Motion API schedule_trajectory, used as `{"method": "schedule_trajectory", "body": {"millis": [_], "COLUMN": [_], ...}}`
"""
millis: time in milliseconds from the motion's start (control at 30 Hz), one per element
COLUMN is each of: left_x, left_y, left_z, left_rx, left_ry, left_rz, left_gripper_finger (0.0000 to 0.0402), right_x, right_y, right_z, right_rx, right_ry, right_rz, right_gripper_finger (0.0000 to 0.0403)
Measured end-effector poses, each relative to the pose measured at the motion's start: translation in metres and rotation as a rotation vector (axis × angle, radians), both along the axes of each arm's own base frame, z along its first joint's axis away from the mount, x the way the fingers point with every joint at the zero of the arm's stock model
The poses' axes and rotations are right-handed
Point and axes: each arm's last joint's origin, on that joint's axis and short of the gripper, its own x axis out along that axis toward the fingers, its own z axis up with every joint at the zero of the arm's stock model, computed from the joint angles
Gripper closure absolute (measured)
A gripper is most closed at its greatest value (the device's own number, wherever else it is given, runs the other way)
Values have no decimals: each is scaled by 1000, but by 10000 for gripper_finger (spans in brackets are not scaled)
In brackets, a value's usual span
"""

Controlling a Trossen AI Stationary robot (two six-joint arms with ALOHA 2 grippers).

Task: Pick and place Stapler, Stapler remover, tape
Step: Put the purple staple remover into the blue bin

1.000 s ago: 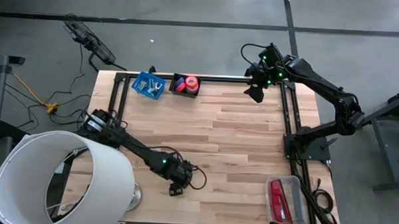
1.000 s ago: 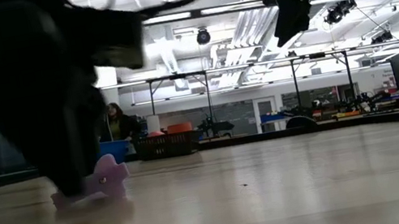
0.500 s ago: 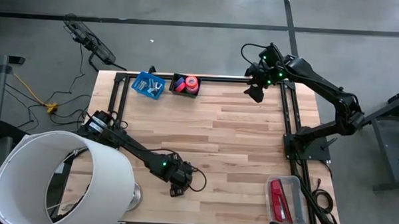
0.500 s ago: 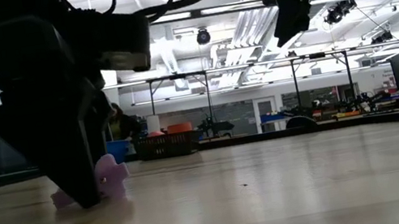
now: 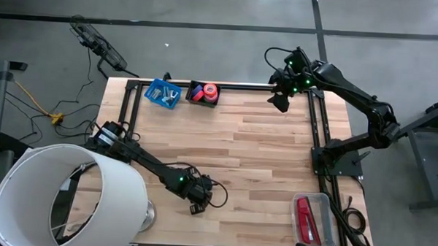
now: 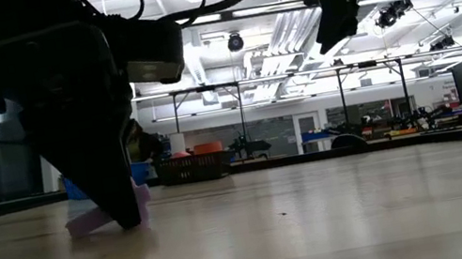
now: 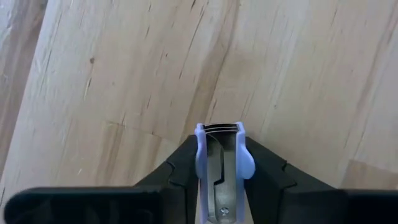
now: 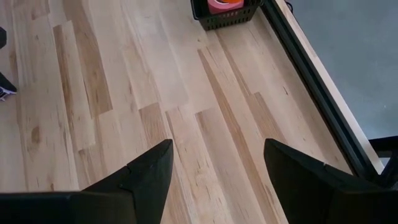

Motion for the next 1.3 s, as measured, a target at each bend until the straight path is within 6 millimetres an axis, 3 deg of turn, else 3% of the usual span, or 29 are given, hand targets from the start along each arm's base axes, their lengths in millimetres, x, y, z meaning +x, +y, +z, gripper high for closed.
{"method": "schedule_trajectory", "body": {"millis": [233,467,733,967,1300], "left_x": [3,13,16,11,1], "left_y": [6,32,81,134,214], "left_z": [0,0,5,23,40], "left_rx": [-1,-21,54,143,216], "left_ry": [1,16,69,149,133], "left_rz": [27,121,277,478,771], "left_gripper_finger": [314,314,314,314,314], "right_x": [0,0,0,0,0], "right_y": [0,0,0,0,0], "right_z": [0,0,0,0,0], "right_rx": [2,7,5,6,-2], "right_ry": [2,1,0,1,7], "right_rz": [0,-6,-7,-7,-13], "right_gripper_finger": [160,160,160,160,160]}}
